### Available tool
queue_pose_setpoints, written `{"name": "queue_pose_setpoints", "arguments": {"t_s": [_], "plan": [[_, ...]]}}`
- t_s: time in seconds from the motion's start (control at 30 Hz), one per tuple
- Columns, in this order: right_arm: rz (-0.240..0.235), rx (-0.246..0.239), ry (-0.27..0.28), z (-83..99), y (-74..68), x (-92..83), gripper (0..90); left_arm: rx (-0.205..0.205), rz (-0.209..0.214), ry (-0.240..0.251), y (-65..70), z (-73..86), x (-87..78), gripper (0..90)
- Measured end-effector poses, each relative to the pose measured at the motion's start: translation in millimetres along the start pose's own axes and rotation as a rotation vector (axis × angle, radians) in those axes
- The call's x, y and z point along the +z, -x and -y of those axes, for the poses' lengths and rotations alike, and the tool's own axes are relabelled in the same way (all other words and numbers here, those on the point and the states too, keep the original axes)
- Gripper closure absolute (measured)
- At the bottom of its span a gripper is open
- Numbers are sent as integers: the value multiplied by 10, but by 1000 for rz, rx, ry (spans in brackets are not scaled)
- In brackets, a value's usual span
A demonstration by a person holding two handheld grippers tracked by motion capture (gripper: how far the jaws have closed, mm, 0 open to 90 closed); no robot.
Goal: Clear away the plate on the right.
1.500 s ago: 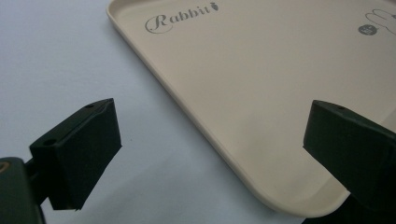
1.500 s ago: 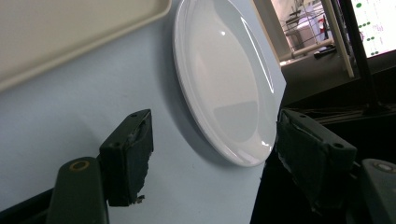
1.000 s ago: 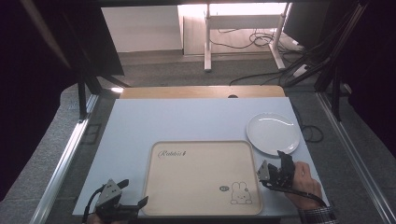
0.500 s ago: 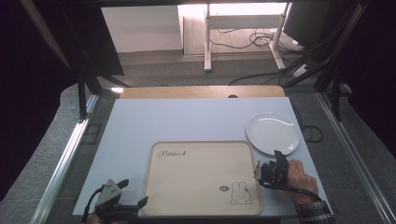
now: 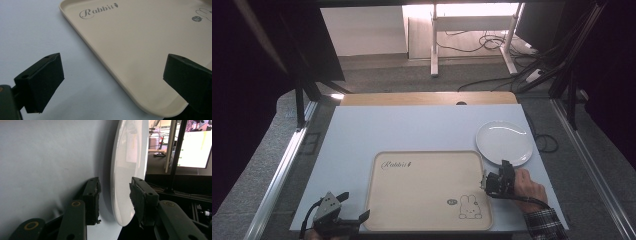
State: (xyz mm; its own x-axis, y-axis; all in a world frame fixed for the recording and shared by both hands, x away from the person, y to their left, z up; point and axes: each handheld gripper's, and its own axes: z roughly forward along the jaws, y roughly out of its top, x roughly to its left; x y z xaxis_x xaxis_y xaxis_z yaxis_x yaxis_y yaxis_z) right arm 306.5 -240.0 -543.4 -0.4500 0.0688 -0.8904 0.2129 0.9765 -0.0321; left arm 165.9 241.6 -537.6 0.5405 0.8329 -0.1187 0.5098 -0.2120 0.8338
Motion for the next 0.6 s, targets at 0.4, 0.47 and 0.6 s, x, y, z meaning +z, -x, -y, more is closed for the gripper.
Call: {"name": "queue_pose_setpoints", "arguments": {"t_s": [0.4,0.47,0.6], "plan": [[17,-51,-16,-53,-11,134,708,3,3,-1,1,0,0,27],[19,-62,-18,-58,-15,152,731,4,3,-1,2,0,-1,27],[6,-80,-28,-66,-9,180,787,5,3,-1,0,0,-1,27]]}}
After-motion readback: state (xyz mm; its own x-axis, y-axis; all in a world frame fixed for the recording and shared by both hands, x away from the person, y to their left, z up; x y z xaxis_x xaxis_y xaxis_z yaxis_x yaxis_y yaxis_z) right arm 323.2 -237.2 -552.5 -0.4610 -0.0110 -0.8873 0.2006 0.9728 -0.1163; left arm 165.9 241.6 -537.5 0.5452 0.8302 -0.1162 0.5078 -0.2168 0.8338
